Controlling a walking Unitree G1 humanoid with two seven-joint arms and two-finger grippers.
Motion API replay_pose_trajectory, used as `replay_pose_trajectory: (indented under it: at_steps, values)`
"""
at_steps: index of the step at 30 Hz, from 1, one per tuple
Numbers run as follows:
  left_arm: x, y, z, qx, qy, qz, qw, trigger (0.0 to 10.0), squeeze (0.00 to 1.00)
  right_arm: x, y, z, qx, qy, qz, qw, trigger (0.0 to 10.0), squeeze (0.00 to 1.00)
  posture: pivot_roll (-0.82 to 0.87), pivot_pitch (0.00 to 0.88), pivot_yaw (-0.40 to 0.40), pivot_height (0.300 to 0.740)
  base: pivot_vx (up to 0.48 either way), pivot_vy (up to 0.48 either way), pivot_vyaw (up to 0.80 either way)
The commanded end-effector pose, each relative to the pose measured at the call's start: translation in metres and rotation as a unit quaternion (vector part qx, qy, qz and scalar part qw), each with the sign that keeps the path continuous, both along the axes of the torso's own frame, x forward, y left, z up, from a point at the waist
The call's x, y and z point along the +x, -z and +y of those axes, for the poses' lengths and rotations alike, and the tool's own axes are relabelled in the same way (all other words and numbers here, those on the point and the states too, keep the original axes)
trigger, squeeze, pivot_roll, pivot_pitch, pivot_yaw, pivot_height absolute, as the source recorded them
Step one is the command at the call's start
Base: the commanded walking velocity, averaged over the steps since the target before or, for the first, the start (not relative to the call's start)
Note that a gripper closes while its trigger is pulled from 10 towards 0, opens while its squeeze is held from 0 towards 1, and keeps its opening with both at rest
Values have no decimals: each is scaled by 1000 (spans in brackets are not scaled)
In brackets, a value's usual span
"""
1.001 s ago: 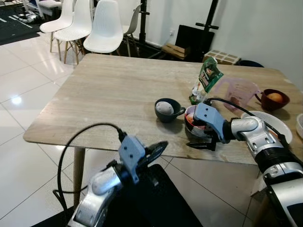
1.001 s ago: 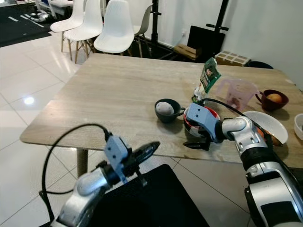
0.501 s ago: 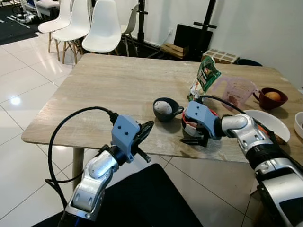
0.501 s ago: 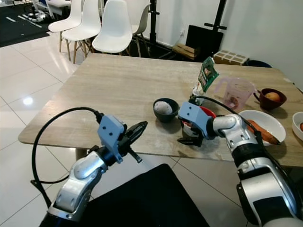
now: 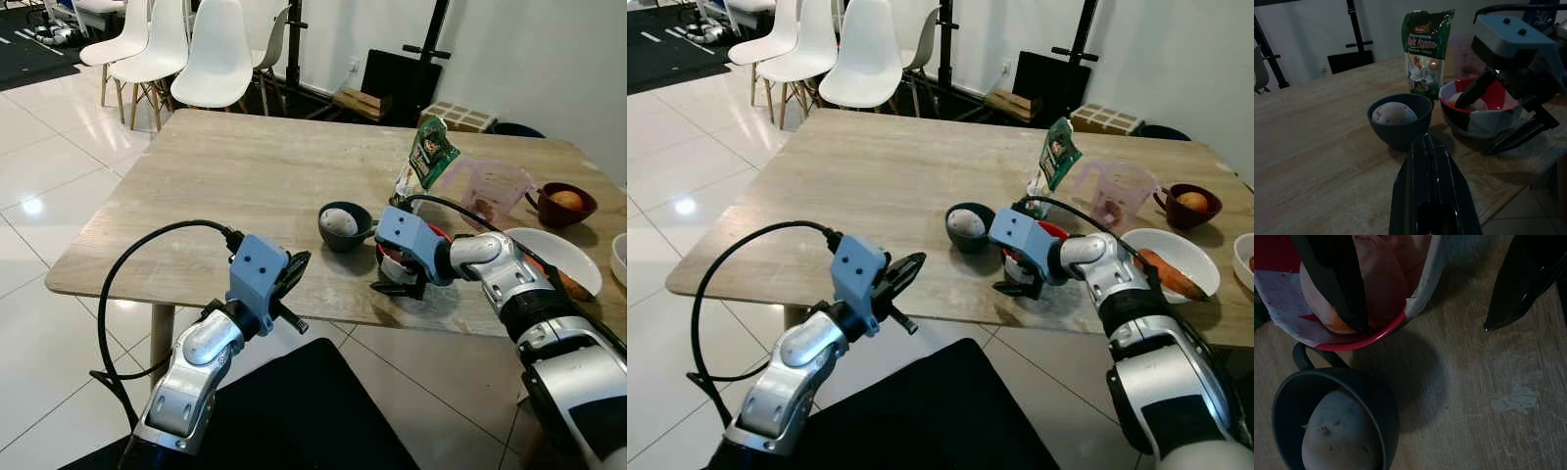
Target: Restocking fridge
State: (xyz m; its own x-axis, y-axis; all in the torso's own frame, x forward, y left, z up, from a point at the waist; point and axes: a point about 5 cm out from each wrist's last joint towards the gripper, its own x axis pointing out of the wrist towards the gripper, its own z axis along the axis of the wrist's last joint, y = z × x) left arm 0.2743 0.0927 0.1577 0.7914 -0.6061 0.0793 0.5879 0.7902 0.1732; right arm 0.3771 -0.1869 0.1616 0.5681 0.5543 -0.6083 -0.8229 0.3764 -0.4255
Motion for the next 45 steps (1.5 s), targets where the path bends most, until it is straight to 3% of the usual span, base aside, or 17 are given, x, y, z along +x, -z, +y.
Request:
replay_pose_trajectory:
  at_steps: [1, 14, 26, 34, 45]
  values:
    - [-2, 0, -3, 9, 14, 7, 1000, 10000, 0, -2, 5, -10, -21, 14, 19, 999, 10000, 0, -52, 56, -63, 700, 0, 0, 0]
    - [-7, 7, -8, 13, 34, 31, 999, 10000, 0, -6, 7, -26, -65, 12, 49, 997, 10000, 0, -53, 57, -62, 700, 0, 0, 0]
    - [-9, 8, -7, 25, 45, 43, 998, 10000, 0, -8, -1, -40, -71, 16, 56, 996, 10000, 0, -51, 57, -59, 700, 0, 0, 0]
    - [-10, 8, -7, 26, 49, 45, 997, 10000, 0, -5, -18, -47, -56, 26, 33, 998, 10000, 0, -51, 58, -59, 700, 0, 0, 0]
    - [-13, 9, -7, 28, 55, 51, 997, 10000, 0, -10, -35, -49, -41, -13, 40, 998, 10000, 0, -53, 59, -57, 700, 0, 0, 0]
